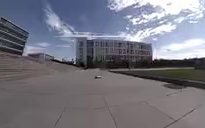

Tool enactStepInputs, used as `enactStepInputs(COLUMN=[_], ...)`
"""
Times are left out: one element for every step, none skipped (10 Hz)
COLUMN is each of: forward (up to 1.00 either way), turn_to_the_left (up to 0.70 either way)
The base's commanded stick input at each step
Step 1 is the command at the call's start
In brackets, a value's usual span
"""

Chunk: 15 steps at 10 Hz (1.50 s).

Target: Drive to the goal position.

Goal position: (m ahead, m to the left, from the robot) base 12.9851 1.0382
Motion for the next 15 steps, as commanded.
enactStepInputs(forward=[0.7,0.7,0.7,0.7,0.7,0.7,0.7,0.7,0.7,0.7,0.7,0.7,0.7,0.7,0.7], turn_to_the_left=[0.03,0.03,0.03,0.03,0.03,0.03,0.03,0.03,0.03,0.03,0.03,0.03,0.03,0.03,0.03])
